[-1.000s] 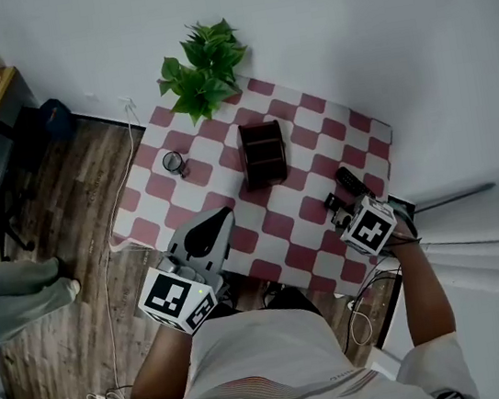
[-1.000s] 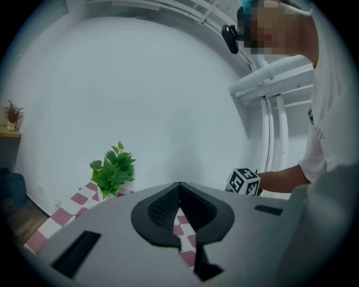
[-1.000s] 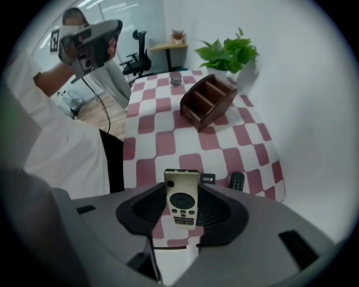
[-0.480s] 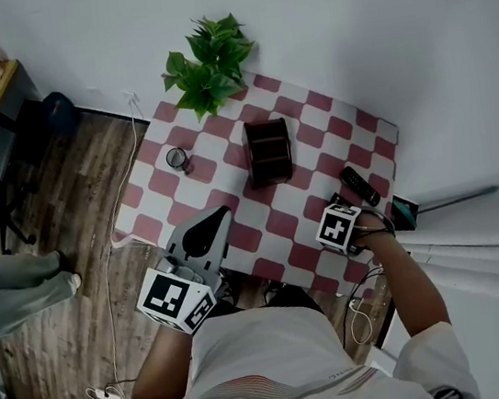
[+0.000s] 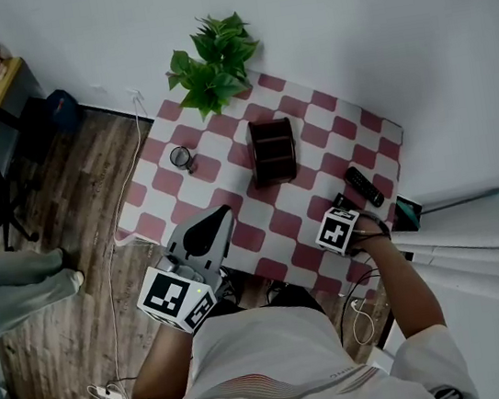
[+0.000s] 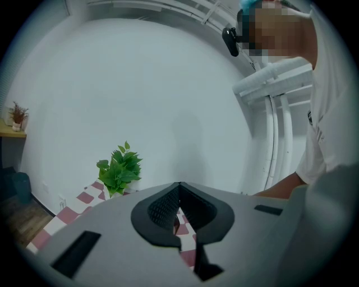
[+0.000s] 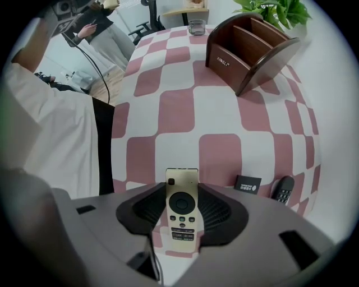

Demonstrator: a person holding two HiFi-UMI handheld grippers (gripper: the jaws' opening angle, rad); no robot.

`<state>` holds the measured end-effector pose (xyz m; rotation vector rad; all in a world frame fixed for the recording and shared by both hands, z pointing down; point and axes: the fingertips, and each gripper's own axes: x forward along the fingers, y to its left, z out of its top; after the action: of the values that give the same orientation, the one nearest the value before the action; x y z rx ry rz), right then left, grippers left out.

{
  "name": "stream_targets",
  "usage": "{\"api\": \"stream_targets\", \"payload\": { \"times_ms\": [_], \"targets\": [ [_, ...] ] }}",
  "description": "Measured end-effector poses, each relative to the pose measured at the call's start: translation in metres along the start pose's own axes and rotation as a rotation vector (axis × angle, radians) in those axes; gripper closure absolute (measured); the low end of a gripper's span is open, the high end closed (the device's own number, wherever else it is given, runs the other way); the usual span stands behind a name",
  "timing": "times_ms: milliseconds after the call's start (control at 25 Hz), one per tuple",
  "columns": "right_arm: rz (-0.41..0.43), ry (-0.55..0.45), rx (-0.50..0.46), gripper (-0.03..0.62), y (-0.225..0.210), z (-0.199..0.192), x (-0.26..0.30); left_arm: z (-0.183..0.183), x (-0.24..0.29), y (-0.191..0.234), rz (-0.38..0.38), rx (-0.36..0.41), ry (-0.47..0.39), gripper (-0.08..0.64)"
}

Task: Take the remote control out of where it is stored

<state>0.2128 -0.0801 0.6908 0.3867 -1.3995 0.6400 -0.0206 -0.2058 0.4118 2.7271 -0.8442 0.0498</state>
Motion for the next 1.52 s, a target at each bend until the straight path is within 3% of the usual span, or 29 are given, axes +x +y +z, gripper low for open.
{"api": "stream_targets", "payload": {
  "times_ms": [560,760,960,1160,1320,1520],
  "targets": [
    [-0.002,-0.062,-0.003,0.407,0.003,-0.001,0.009,-0.001,-0.002,-0.004,-0.003,0.009,0.008,0.554],
    [-0.032,-0.161,0.031,0.407,-0.002,0.005,-0.026,0.002,-0.001,-0.007,-0.013,0.012,0.001,0.552],
    [-0.105,-0.427,0.094,0.414,-0.01,0.03,-0.094,0.004,0.002,-0.013,-0.03,0.019,-0.013,0.553],
    [-0.182,-0.78,0.155,0.496,-0.002,0.06,-0.175,0.01,0.004,-0.018,-0.04,0.029,-0.021,0.554],
    [-0.278,-1.001,0.218,0.558,0.001,0.067,-0.225,0.015,0.004,-0.021,-0.045,0.04,-0.031,0.552],
    [-0.321,-1.275,0.323,0.578,0.01,0.065,-0.27,0.021,0.003,-0.024,-0.044,0.05,-0.033,0.554]
  ]
}}
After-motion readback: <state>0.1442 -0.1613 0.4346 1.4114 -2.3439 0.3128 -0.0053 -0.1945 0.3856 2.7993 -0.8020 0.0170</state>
